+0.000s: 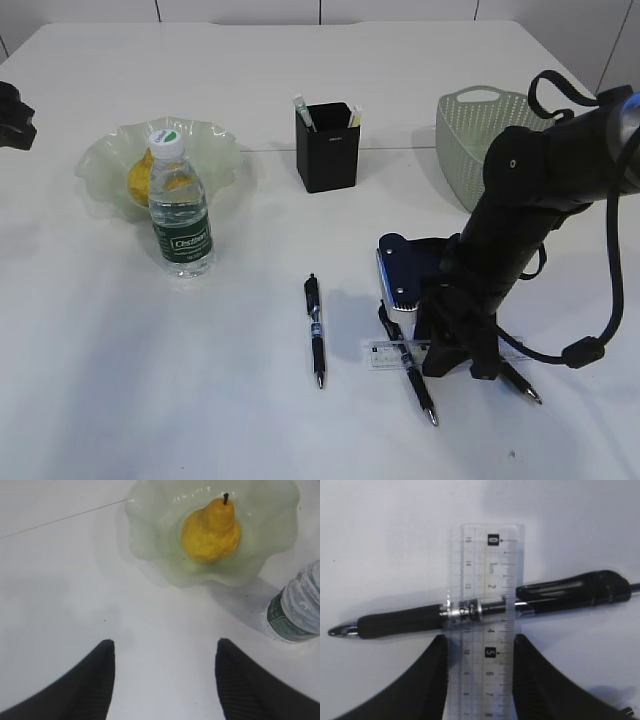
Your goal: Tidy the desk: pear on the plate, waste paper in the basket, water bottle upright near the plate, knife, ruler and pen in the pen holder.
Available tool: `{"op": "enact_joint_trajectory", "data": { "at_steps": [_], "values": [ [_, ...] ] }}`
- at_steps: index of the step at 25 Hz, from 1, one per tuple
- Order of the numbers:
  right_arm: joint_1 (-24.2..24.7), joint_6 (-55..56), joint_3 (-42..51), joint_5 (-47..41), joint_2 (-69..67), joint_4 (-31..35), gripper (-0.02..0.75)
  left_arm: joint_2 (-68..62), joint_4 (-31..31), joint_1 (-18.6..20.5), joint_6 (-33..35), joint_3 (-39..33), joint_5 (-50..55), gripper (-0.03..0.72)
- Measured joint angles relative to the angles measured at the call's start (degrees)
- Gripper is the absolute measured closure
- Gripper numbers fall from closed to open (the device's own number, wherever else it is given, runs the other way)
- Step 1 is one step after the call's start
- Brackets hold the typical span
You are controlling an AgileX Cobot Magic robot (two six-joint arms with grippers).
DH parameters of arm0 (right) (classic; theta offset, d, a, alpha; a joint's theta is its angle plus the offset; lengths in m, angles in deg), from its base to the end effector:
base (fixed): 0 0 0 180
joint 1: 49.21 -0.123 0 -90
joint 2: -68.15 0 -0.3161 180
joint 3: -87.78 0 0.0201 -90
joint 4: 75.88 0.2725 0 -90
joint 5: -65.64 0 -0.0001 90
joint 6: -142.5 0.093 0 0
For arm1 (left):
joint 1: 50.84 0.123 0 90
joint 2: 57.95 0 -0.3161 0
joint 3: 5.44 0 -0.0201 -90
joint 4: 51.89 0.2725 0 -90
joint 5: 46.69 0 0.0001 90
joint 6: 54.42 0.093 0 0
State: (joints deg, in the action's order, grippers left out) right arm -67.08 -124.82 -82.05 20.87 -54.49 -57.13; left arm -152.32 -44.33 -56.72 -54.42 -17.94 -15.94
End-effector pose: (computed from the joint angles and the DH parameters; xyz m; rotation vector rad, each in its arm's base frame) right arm 0.3650 0.1398 0.1284 -2.1332 2.0565 0.2519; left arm 0.3522 -0.0300 0.3100 0.2273 2.3866 0.0858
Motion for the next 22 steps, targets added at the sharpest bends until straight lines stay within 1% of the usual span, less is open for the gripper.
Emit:
{"op": "enact_joint_trajectory", "data": {
  "at_steps": [4,10,17,22],
  "values": [
    [0.0,0.0,0.0,0.0,0.0,1.0,0.455,0.0,0.0,0.0,0.0,0.0,0.0,0.241],
    [0.0,0.6,0.0,0.0,-0.1,4.3,0.455,0.0,0.0,0.0,0.0,0.0,0.0,0.241],
    [0.0,0.8,0.0,0.0,-0.2,4.7,0.455,0.0,0.0,0.0,0.0,0.0,0.0,0.241],
    [0.0,0.8,0.0,0.0,-0.2,4.7,0.456,0.0,0.0,0.0,0.0,0.0,0.0,0.265]
  ]
}}
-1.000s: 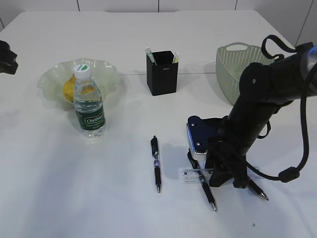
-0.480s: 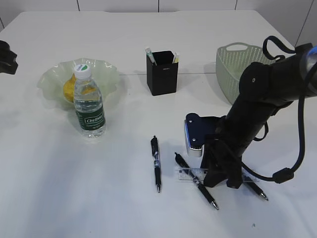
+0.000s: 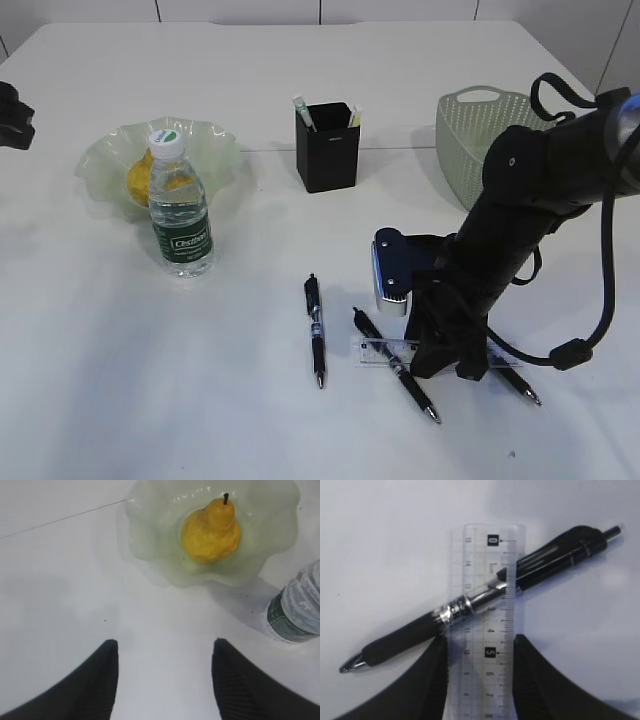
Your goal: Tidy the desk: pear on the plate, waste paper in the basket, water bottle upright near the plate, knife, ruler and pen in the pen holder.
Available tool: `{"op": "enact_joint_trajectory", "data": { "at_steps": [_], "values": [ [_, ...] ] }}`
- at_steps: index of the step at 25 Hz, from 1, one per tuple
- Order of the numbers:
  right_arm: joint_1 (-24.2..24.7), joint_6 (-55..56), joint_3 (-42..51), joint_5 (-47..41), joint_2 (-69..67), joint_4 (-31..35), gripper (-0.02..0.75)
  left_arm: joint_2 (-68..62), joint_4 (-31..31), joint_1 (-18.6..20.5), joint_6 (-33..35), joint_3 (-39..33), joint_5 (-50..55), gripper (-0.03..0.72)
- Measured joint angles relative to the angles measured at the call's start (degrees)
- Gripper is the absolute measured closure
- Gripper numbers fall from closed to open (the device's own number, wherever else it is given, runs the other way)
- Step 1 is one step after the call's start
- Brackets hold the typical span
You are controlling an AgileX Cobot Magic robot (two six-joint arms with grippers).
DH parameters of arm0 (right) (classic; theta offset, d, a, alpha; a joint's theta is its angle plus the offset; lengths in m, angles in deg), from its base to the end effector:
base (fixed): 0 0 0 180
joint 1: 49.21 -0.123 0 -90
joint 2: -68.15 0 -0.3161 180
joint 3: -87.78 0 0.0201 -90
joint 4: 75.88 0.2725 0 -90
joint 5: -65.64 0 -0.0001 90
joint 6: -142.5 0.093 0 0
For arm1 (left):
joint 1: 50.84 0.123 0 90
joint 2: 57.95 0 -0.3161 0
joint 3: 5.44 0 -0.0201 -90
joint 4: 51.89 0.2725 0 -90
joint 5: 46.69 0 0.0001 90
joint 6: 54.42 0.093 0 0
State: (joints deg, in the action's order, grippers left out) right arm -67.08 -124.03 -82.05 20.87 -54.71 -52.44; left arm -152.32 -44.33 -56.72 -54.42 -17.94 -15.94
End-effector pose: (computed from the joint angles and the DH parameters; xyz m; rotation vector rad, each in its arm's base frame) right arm 0.3647 0.1450 0.1283 -2.0331 2.1068 0.3250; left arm 0.3522 -0.0300 0.3100 0.2273 2.3866 0.0858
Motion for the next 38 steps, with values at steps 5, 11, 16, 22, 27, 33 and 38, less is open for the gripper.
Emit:
{"op": "enact_joint_trajectory", "data": {
  "at_steps": [5,11,16,22,27,33,38],
  "values": [
    [0.0,0.0,0.0,0.0,0.0,0.1,0.456,0.0,0.0,0.0,0.0,0.0,0.0,0.277],
    [0.0,0.1,0.0,0.0,0.0,0.1,0.456,0.0,0.0,0.0,0.0,0.0,0.0,0.28],
    [0.0,0.1,0.0,0.0,0.0,0.1,0.456,0.0,0.0,0.0,0.0,0.0,0.0,0.286],
    [0.0,1.9,-2.9,-2.7,0.0,-0.9,0.456,0.0,0.0,0.0,0.0,0.0,0.0,0.287],
    [0.0,2.8,-3.4,-3.9,0.0,-2.1,0.456,0.0,0.0,0.0,0.0,0.0,0.0,0.287],
    [0.0,4.7,-4.7,-4.3,0.0,-2.5,0.456,0.0,0.0,0.0,0.0,0.0,0.0,0.288],
    [0.0,9.4,-9.3,-5.6,0.0,-2.6,0.456,0.0,0.0,0.0,0.0,0.0,0.0,0.288]
  ]
}}
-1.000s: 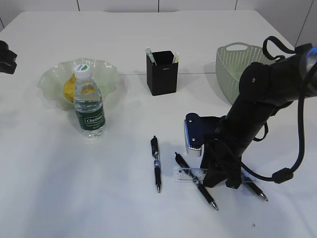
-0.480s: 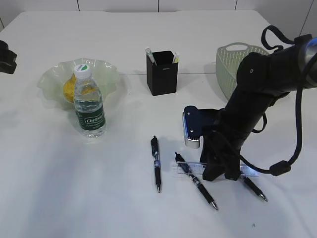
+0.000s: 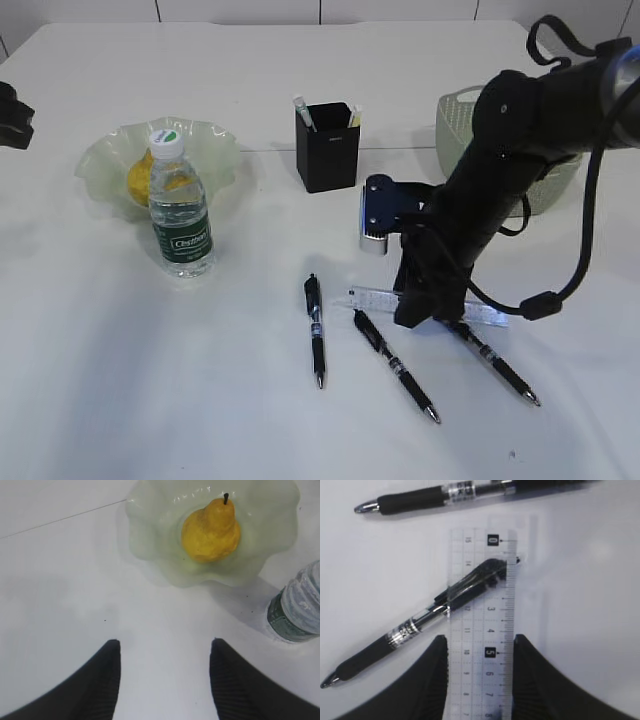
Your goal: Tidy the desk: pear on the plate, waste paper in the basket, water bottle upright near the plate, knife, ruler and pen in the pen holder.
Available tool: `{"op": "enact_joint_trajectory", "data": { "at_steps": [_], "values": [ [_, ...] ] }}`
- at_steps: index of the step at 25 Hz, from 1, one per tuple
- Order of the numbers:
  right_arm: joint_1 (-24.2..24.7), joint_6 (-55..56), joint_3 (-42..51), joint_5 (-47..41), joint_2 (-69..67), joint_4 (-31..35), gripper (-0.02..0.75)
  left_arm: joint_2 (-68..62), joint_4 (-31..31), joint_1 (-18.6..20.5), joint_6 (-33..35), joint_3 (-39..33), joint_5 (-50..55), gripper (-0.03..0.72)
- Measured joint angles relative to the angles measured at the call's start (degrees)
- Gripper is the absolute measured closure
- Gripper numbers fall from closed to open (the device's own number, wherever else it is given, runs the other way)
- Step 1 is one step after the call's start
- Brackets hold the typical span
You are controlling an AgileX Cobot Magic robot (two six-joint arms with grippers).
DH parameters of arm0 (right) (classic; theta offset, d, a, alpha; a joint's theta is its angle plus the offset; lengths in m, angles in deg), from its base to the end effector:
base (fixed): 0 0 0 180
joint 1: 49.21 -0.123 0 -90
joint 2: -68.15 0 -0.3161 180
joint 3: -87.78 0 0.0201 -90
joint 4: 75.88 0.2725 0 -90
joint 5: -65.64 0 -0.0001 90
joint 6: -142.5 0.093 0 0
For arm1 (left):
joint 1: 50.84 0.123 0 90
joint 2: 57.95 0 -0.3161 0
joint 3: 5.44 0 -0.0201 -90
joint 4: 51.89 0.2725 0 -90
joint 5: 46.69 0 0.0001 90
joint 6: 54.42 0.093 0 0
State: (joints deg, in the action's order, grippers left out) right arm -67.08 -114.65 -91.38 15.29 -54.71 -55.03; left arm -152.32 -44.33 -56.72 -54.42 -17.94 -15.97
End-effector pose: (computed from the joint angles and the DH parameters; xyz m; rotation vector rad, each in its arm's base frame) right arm 0.3934 0.1536 0.1654 -1.9072 2.1763 0.2955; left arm 0.3522 -0.0300 0.3100 0.2273 2.3861 0.0858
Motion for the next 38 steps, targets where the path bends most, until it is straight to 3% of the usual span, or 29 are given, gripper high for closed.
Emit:
{"op": "enact_joint_trajectory", "data": {
  "at_steps": [11,20,28,38],
  "values": [
    [0.0,5.5,-8.4,-1.6,-0.3,-0.1,0.456,0.0,0.0,0.0,0.0,0.0,0.0,0.292],
    [0.0,8.6,-12.6,4.4,-0.3,2.1,0.456,0.0,0.3,0.0,0.0,0.0,0.0,0.293],
    [0.0,8.9,-12.9,13.7,-0.3,7.7,0.456,0.0,0.3,0.0,0.0,0.0,-0.1,0.293],
    [0.0,9.0,-12.9,33.2,-0.4,24.0,0.456,0.0,0.4,0.0,0.0,0.0,-1.9,0.293]
  ]
}}
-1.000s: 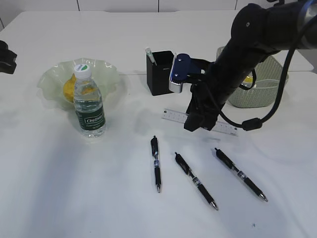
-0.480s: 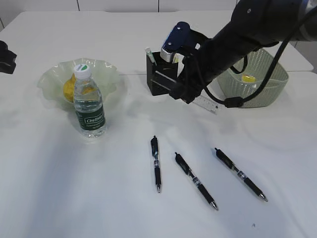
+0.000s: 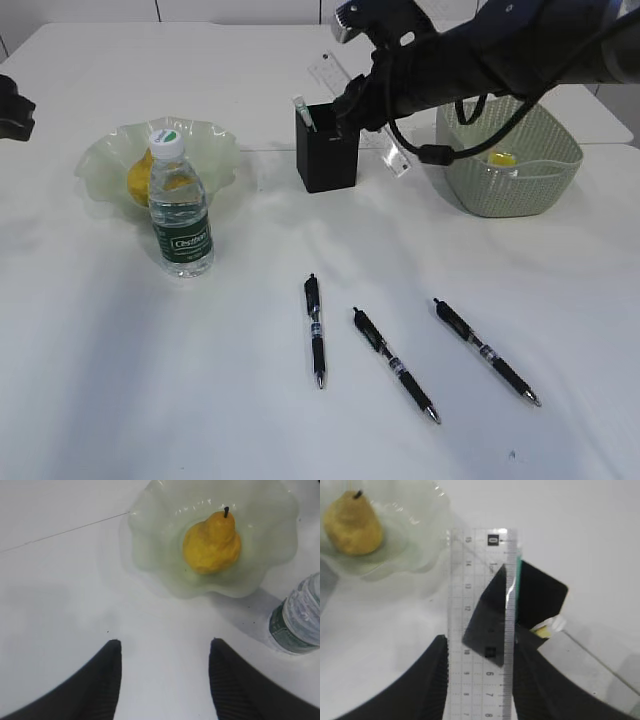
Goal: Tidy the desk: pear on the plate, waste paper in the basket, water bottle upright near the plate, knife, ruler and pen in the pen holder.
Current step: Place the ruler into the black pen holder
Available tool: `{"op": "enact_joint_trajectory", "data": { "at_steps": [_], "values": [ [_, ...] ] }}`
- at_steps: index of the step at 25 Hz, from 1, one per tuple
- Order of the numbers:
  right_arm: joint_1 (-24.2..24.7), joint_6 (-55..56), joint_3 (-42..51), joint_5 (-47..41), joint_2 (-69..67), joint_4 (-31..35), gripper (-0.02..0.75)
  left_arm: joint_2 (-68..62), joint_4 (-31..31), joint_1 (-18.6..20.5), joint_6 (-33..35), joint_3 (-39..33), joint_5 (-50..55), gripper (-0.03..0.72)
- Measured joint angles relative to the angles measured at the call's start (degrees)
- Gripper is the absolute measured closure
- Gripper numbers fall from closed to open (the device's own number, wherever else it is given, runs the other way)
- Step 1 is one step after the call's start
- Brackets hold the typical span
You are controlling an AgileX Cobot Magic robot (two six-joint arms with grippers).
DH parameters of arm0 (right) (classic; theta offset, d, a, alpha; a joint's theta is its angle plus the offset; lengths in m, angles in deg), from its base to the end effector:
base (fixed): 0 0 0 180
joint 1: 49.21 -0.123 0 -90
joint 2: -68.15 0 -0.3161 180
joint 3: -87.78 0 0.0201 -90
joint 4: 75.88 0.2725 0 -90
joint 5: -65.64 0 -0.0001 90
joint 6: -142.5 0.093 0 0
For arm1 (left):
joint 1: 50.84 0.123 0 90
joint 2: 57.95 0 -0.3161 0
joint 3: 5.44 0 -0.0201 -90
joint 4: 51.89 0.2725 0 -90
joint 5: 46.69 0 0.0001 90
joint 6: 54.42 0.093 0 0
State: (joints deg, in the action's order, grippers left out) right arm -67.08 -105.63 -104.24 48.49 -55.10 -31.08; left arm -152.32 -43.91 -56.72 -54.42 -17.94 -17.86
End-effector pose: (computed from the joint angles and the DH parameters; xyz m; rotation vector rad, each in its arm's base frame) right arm 0.4798 0.1751 0.2570 -0.8893 1.9537 0.1569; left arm 0.3545 -0.0302 0.3121 0.2329 2.3523 0.0887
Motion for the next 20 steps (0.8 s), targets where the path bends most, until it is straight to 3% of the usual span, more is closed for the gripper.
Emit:
{"op": "enact_joint_trajectory", "data": {
  "at_steps": [9,20],
  "values": [
    [0.0,-0.1,-1.8,13.3,-0.2,11.7,0.456,0.0,0.1,0.0,0.0,0.0,-2.7,0.293],
    [0.0,-0.1,-6.2,15.7,-1.5,16.6,0.456,0.0,0.1,0.0,0.0,0.0,-4.4,0.293]
  ]
}}
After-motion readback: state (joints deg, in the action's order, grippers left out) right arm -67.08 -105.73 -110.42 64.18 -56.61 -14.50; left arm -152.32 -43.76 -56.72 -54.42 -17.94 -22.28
